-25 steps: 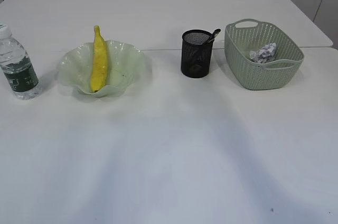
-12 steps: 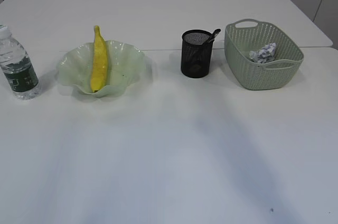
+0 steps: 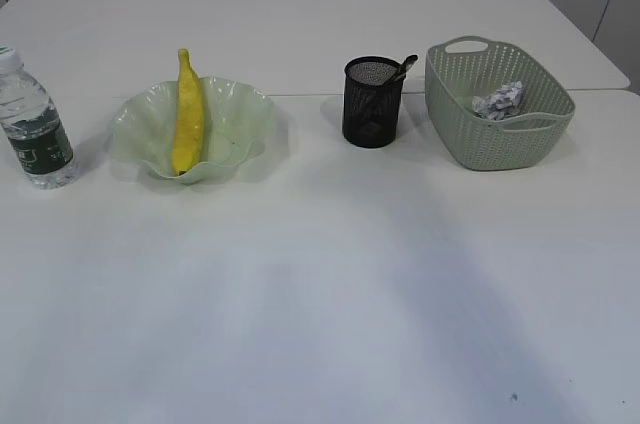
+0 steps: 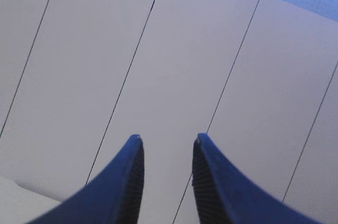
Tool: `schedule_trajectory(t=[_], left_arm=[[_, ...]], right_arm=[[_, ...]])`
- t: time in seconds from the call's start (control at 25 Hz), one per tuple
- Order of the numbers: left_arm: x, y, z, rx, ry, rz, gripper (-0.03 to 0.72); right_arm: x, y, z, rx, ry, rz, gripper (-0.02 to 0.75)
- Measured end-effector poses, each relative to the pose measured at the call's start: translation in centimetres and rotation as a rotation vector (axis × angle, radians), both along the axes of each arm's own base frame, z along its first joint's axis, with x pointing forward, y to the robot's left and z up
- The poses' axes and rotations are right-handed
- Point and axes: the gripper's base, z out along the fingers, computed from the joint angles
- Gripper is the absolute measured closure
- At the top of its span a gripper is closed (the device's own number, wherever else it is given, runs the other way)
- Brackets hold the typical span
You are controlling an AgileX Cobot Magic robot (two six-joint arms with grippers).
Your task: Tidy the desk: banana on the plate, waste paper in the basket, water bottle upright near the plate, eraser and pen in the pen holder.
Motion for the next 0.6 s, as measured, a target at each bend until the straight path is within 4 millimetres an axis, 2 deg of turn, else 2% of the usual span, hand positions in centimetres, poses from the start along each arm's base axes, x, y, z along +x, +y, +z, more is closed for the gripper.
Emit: schedule_trajectory(t=[0.08, 0.32, 0.4, 0.6], left_arm=[[-1.9, 0.2, -0.4, -0.015, -0.020, 0.005, 0.160], [-7.1, 0.7, -2.3, -0.067, -0.055, 0.022, 0.160], [-8.0, 0.8, -3.1, -0.084, -0.033, 0.028, 0.161], [-8.8, 1.0, -4.5, -0.113, 0.057, 0.046, 0.161]], right_arm=[[-1.0, -0.2, 0.4, 0.010, -0.020, 0.001, 0.498], [-3.5, -0.8, -0.8, 0.015, -0.019, 0.000, 0.498], [-4.3, -0.9, -1.3, 0.014, -0.018, 0.000, 0.498], [-6.9, -1.5, -1.5, 0.022, -0.052, 0.000, 0.498]])
